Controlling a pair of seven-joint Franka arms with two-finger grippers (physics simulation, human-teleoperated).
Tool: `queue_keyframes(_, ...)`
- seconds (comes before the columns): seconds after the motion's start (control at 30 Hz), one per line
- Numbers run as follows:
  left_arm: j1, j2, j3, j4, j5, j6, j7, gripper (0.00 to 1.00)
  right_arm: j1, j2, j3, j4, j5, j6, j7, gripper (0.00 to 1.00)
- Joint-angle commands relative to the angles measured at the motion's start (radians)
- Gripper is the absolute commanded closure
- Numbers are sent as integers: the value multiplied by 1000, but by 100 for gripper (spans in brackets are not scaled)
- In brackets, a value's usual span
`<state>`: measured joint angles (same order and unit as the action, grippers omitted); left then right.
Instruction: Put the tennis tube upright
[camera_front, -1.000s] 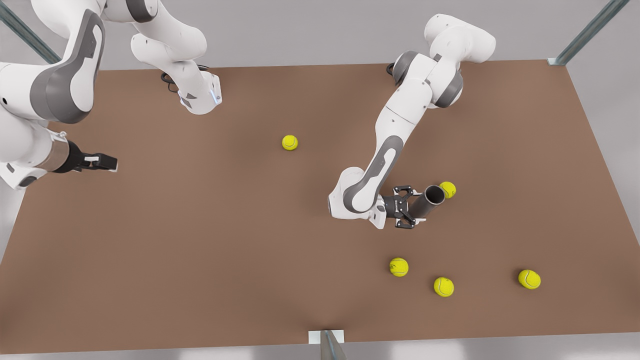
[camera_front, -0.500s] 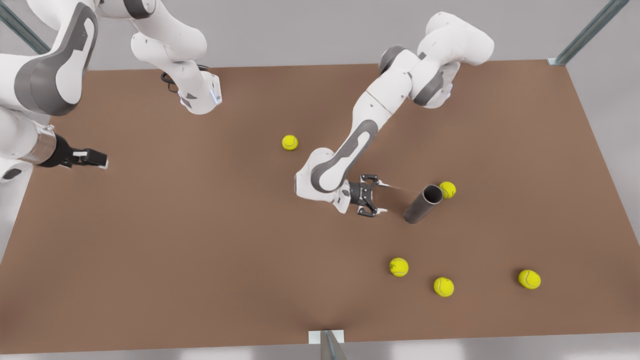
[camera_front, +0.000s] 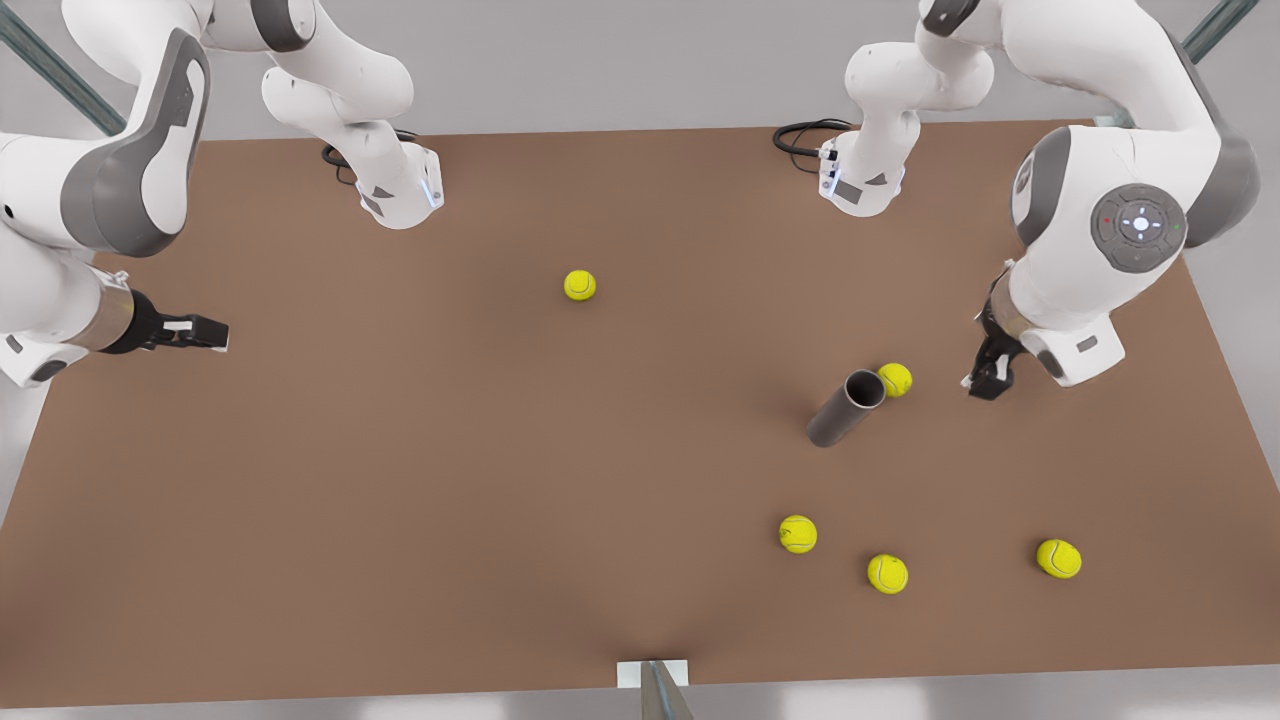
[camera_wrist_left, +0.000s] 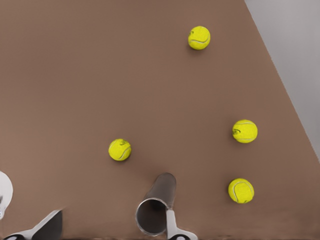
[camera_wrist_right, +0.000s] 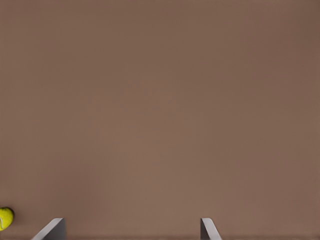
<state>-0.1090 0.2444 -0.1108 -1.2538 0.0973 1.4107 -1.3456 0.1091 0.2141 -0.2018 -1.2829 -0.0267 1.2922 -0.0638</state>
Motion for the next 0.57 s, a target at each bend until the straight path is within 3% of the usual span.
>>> queue_keyframes(0.0,-5,-36,8,-29,-107,83,1226,0,0,-1,-1,1,-15,1,-1,0)
queue_keyframes(0.53,-6,-42,-6,-42,-108,50,1215,0,1,5,1,1,-15,1,1,0)
